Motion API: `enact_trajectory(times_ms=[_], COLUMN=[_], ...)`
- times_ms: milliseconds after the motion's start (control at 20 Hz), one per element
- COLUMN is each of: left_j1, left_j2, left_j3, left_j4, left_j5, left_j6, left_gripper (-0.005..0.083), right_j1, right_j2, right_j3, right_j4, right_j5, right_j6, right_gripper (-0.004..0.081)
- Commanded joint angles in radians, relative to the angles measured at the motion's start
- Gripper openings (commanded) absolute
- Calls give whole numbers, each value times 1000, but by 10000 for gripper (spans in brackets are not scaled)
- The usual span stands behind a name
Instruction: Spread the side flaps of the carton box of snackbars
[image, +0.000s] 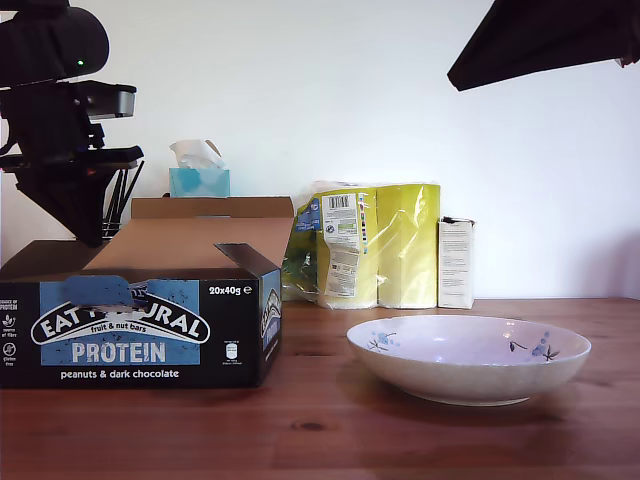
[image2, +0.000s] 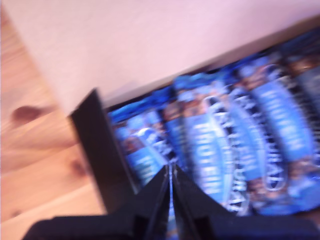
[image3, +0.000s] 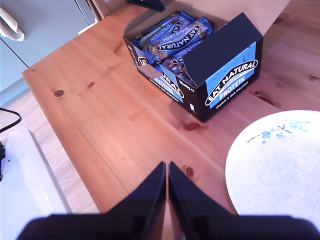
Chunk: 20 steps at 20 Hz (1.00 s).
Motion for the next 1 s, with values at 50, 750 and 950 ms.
enact_trajectory(times_ms=[50,750,950], left_j1=[0,0,6], left_j2=[15,15,15], left_j3=[2,2,2], left_j4=[-18,-20,-19], left_j5=[-28,-298,-341], left_j6=[-5,-32,-43], left_gripper=[-19,-19,-19], right_j1=[5,5,5], right_j2=[3,3,3], right_j3=[8,8,8], right_j4=[9,7,7], right_j5=[17,19,19], right_j6=[-9,-26,-27], right_gripper=[-13,-13,-13])
